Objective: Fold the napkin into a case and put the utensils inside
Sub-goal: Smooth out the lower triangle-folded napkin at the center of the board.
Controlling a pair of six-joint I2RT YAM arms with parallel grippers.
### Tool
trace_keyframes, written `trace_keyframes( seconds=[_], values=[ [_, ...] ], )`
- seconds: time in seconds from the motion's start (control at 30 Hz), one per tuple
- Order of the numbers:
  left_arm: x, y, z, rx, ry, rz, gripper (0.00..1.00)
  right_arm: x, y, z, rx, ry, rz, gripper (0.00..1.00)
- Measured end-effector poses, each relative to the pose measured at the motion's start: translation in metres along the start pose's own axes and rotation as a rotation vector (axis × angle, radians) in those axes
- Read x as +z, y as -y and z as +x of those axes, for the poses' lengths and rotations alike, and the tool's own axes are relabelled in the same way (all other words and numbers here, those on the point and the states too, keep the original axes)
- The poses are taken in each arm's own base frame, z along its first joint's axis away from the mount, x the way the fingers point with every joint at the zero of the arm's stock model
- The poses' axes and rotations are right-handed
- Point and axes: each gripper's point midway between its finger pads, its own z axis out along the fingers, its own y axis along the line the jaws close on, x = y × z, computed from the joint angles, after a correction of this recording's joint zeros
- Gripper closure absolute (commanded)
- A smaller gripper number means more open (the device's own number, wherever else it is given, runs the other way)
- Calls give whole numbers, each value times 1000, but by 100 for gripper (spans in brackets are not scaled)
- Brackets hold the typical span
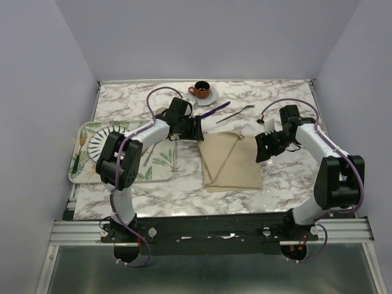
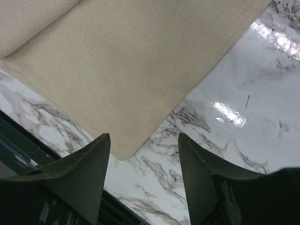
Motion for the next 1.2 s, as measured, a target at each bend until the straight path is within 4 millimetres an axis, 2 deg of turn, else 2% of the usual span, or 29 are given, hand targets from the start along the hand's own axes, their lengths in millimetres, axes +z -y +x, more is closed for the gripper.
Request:
trace_keyframes(
  seconds=[0.2,0.37,0.4,0.6,0.67,0.8,0.97,1.2],
  values=[
    [4,-12,8,-73,3,-61,38,-1,0,7,86,-18,-21,32],
    [6,-13,15,-101,-8,-58,50,0,-1,10,117,-26,-37,32],
    [6,-11,13,-106,-4,-49,59,0,-1,11,125,-28,-41,32],
    [7,6,10,-100,0,29,95,-6,7,6,168,-15,-47,33],
    [7,11,11,-85,-3,43,100,-10,13,3,185,-1,-43,34],
    [8,33,12,-23,-13,95,100,-17,22,2,223,14,-43,34],
    [7,74,17,75,-25,176,100,-16,27,9,279,2,-64,32],
    [4,146,49,229,-91,323,100,-18,33,18,366,-13,-105,29]
  ],
)
